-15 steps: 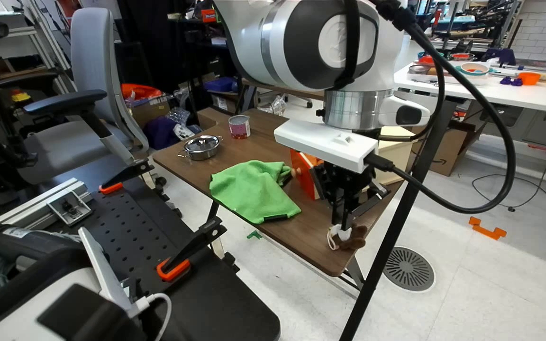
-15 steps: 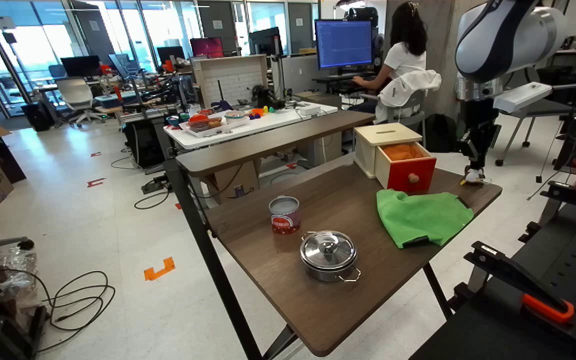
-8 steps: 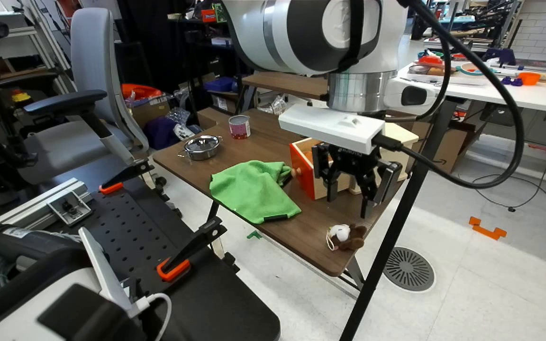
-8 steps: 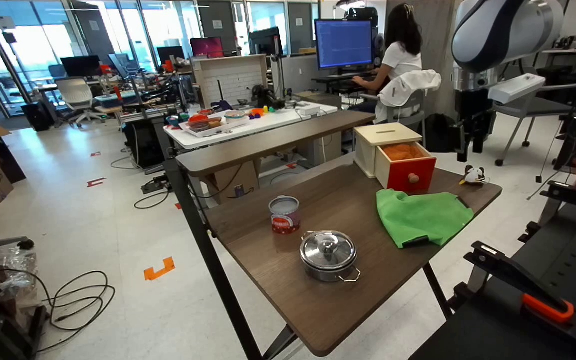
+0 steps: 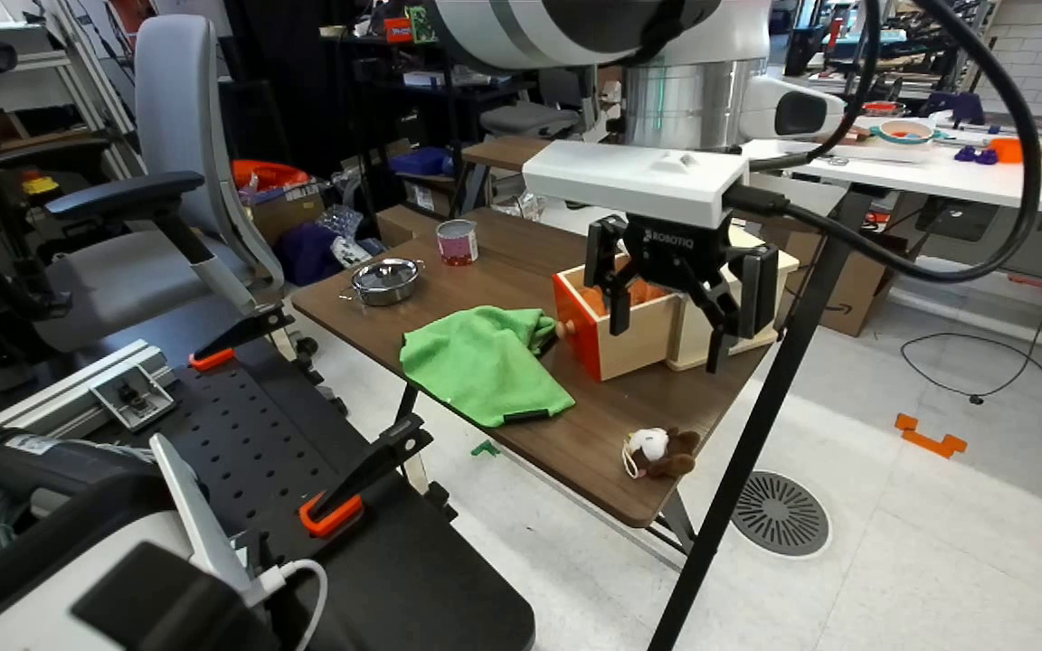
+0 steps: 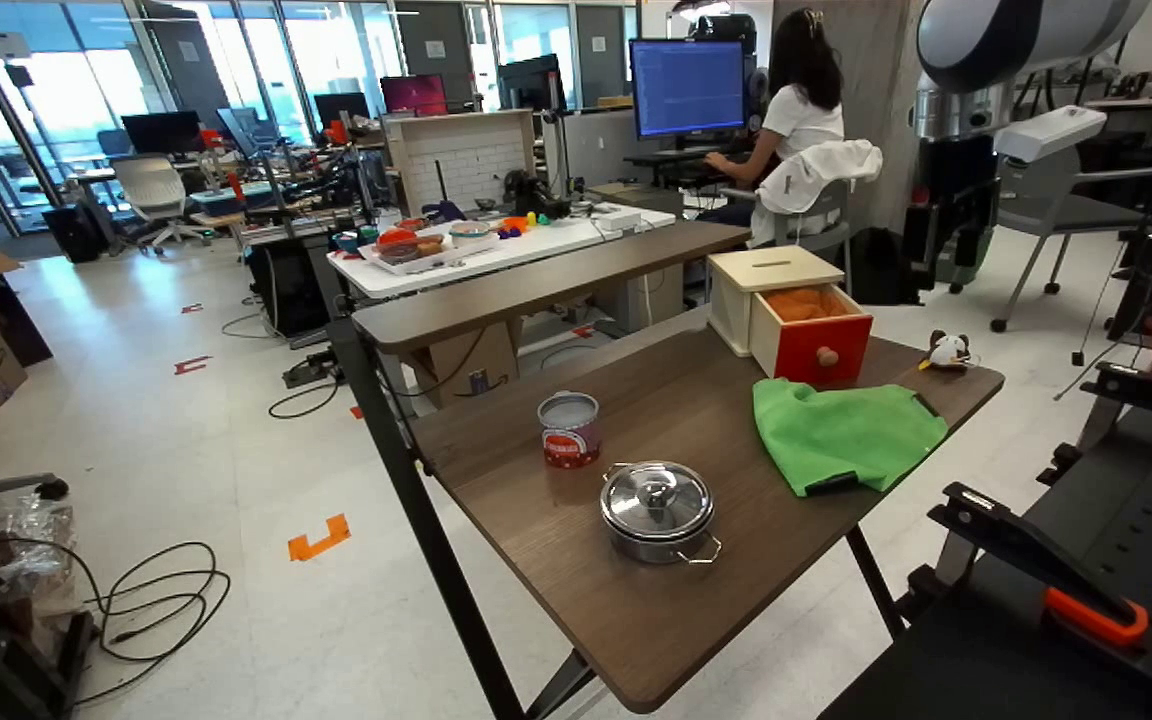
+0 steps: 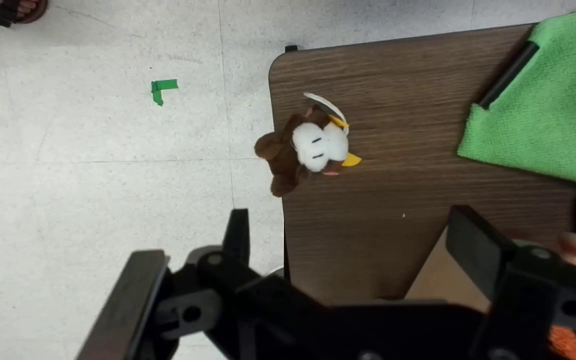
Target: Remove the brown bear from the red drawer.
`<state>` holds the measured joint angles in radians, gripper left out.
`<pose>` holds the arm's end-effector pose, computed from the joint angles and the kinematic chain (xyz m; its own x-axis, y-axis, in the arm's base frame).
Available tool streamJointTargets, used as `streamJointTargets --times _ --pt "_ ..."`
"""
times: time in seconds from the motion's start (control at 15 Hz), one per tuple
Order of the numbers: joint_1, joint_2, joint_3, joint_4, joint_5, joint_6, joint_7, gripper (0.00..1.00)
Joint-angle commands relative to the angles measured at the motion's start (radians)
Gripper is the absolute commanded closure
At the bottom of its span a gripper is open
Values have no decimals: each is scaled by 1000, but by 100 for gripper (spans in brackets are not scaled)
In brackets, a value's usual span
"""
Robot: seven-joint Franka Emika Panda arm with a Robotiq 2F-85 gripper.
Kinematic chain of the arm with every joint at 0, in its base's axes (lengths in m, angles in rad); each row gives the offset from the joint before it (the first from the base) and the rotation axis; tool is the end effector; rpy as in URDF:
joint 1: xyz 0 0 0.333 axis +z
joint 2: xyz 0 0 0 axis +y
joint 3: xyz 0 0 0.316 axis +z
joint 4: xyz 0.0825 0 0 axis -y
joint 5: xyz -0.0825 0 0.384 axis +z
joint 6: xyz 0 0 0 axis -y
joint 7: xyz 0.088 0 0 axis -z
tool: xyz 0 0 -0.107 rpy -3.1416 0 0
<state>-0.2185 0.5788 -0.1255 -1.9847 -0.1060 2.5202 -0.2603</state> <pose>0.5700 -0.2022 0.1676 0.9967 0.0183 -0.0788 0.0269 -0.9936 0.1095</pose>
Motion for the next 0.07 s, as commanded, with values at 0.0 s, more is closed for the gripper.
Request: streamJointTargets --times 0.0 --pt "-5 0 5 0 -4 -3 3 0"
